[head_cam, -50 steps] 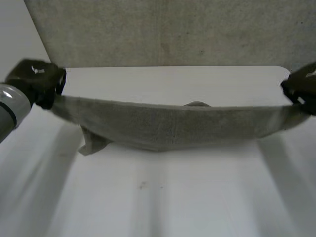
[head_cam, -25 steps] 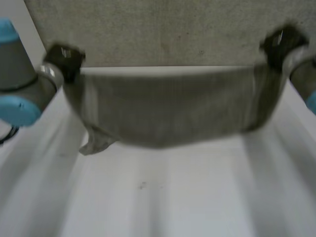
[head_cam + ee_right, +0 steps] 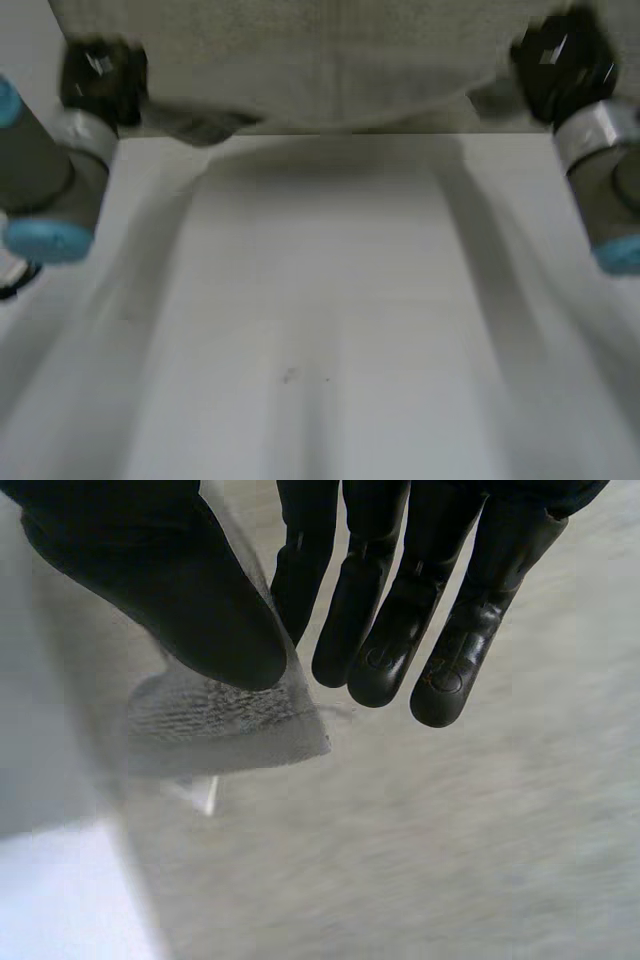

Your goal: Fold the towel.

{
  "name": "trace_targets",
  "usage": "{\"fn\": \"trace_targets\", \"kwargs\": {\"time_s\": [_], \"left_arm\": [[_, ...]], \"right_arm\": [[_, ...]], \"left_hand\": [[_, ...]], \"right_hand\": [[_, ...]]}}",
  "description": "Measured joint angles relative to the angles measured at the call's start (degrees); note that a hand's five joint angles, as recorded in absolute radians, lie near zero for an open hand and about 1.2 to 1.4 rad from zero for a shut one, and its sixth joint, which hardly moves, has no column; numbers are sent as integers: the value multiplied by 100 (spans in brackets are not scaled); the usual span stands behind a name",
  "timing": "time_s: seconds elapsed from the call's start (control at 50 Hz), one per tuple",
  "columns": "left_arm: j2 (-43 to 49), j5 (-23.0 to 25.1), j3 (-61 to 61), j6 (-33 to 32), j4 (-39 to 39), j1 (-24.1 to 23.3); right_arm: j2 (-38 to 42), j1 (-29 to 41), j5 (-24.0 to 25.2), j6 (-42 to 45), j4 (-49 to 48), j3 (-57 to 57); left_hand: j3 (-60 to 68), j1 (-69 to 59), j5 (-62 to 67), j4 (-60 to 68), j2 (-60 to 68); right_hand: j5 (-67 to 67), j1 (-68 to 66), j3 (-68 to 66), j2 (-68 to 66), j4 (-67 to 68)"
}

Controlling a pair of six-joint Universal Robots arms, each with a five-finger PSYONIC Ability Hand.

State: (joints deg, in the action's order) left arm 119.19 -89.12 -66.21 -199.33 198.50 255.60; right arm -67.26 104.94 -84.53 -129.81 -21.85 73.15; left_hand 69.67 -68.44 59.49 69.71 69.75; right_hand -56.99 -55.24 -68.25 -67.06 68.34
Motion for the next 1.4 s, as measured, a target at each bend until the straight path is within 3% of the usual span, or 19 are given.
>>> {"fn": "trace_targets", "kwargs": {"time_s": [0.18,0.38,0.52,0.58,0.66,0.68,0.76,0.92,1.04,1.14,1.24,1.28,1.4], "left_arm": [[557,343,-1622,-31,382,10],[197,378,-2546,-68,173,161],[-872,461,-3181,-526,-1311,602],[-1318,630,-3400,-1206,-2495,721],[-1588,744,-3522,-1734,-3265,790],[-1863,840,-3619,-2252,-3873,887],[-2073,920,-3638,-2607,-4092,991],[-1959,1068,-3394,-2622,-3273,1054],[-977,1095,-2713,-2058,-2116,844],[-246,1049,-2080,-1709,-1580,654],[362,823,-1422,-1579,-1284,493],[888,460,-754,-1542,-1126,387],[1564,33,235,-1563,-1070,273]], "right_arm": [[1047,-49,247,-127,380,940],[901,-129,251,-174,1630,1049],[68,-459,258,-83,3233,1042],[-274,-703,288,87,4216,1043],[-513,-903,313,306,4951,1069],[-718,-1067,328,571,5532,1130],[-848,-1163,335,810,5794,1207],[-635,-1136,325,865,5207,1224],[233,-939,270,354,3458,881],[815,-722,256,-95,2471,529],[1271,-567,222,-300,1725,221],[1626,-449,167,-376,1082,-69],[2134,-328,71,-387,229,-577]], "left_hand": [[0,0,0,0,0],[0,0,0,0,0],[0,0,0,0,0],[0,0,0,0,0],[0,0,0,0,0],[0,0,0,0,0],[0,0,0,0,0],[0,0,0,0,0],[0,0,0,0,0],[0,-26,0,0,0],[1,-26,0,0,0],[0,-26,0,0,0],[0,-26,0,0,0]], "right_hand": [[-1,0,1,0,0],[-2,0,0,0,0],[-2,0,1,0,0],[-2,0,1,0,0],[-2,0,0,0,0],[-2,0,0,0,0],[-2,0,0,0,0],[-2,0,0,0,0],[-2,0,0,0,0],[-3,0,1,0,1],[-5,0,0,0,1],[-9,0,1,0,1],[-11,0,1,0,1]]}}
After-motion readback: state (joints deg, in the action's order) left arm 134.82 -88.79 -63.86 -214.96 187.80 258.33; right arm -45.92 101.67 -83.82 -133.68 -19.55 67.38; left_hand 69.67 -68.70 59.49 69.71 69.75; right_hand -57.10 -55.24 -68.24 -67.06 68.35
